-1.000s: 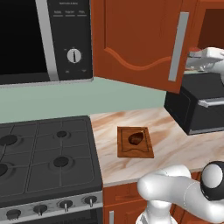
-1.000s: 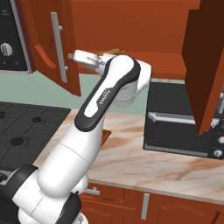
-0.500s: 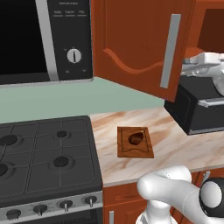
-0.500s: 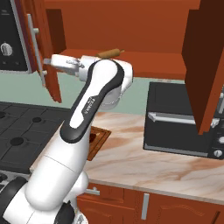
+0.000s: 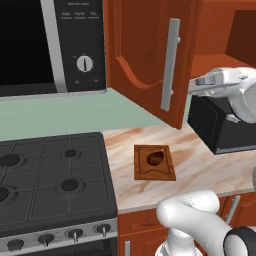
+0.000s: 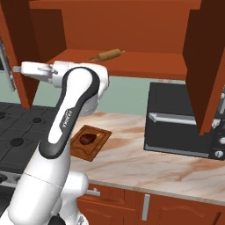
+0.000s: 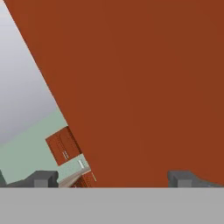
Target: Open the cabinet, retrieve the rolling pin, and place it next to the meat on the cutting board to prepare for tenderizing.
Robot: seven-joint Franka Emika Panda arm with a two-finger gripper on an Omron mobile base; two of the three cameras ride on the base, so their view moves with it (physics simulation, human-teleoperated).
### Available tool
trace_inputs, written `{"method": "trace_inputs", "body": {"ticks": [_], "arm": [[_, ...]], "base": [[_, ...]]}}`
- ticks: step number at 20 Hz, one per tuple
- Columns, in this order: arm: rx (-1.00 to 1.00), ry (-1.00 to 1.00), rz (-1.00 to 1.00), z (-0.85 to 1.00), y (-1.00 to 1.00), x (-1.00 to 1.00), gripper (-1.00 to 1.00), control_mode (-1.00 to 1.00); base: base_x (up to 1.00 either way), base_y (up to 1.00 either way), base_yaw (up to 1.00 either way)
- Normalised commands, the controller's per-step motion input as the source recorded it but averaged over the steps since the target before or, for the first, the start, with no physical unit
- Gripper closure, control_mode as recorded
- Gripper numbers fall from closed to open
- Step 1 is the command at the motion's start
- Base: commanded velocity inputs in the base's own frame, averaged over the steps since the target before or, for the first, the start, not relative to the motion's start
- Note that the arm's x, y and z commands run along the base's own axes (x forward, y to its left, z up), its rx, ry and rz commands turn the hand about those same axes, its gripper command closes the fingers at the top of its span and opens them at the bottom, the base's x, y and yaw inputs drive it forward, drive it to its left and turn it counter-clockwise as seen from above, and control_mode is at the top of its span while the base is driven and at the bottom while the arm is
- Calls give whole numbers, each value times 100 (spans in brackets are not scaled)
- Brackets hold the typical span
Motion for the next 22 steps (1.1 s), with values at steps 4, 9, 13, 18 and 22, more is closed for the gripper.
{"method": "trace_inputs", "body": {"ticks": [4,9,13,18,22], "arm": [[0,0,8,-8,69,-45,-100,-100],[0,0,7,-8,74,-35,-100,-100],[0,0,6,-8,73,-25,-100,-100],[0,0,5,-6,68,-12,-100,-100],[0,0,4,-1,53,0,-100,-100]], "base": [[0,0,0],[0,0,0],[0,0,0],[0,0,0],[0,0,0]]}}
